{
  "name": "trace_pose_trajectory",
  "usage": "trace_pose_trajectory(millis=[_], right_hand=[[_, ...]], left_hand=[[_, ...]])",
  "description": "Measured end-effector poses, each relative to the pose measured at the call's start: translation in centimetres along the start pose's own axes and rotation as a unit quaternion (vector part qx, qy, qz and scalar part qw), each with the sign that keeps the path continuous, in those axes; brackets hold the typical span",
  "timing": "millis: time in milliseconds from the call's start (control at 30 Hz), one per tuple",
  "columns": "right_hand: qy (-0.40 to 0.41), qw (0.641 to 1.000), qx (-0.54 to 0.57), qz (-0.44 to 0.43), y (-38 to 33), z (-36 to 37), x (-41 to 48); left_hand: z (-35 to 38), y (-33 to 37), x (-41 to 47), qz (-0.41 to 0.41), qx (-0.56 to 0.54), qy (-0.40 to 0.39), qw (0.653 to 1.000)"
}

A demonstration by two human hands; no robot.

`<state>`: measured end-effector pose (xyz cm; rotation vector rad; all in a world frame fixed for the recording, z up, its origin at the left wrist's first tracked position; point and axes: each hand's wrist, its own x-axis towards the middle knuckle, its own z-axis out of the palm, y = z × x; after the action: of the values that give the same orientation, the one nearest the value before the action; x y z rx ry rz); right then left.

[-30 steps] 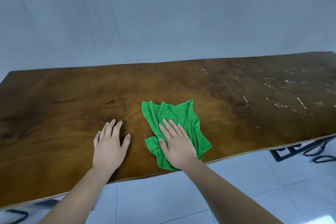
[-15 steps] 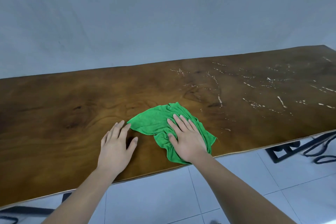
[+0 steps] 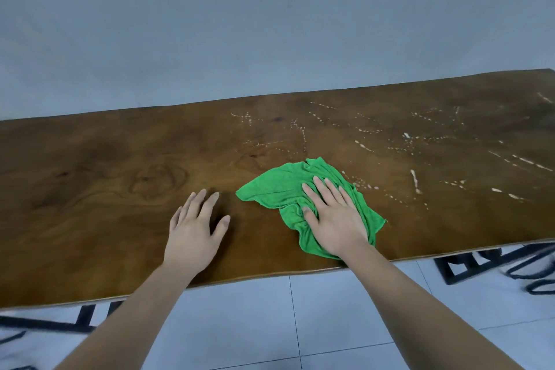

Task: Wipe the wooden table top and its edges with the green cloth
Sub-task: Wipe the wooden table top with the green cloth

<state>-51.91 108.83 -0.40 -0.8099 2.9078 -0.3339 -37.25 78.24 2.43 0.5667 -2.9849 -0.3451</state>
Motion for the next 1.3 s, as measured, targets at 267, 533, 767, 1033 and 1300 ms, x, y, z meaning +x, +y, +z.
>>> trace_pose_trajectory(millis=[267, 533, 767, 1033, 1300], right_hand=[[0.009, 0.999, -0.014, 0.051, 7.7, -2.1, -0.3], [0.006, 0.994, -0.029, 0.107, 5.8, -2.1, -0.2], [-0.041, 0.999, -0.025, 0.017, -5.5, 0.2, -1.1], [-0.071, 0.978, -0.028, -0.193, -11.0, 1.5, 1.3], [-0.042, 0.991, -0.016, -0.126, 3.0, -3.4, 8.5]], left_hand=[[1.9, 1.7, 0.0, -0.024, 0.02, -0.003, 1.0], [2.9, 1.2, -0.3, -0.022, 0.04, 0.01, 0.999], [3.0, 1.3, -0.2, -0.019, 0.04, 0.014, 0.999], [3.0, 1.3, -0.5, -0.023, 0.018, 0.019, 0.999], [3.4, 1.2, 0.0, -0.036, 0.039, 0.013, 0.999]])
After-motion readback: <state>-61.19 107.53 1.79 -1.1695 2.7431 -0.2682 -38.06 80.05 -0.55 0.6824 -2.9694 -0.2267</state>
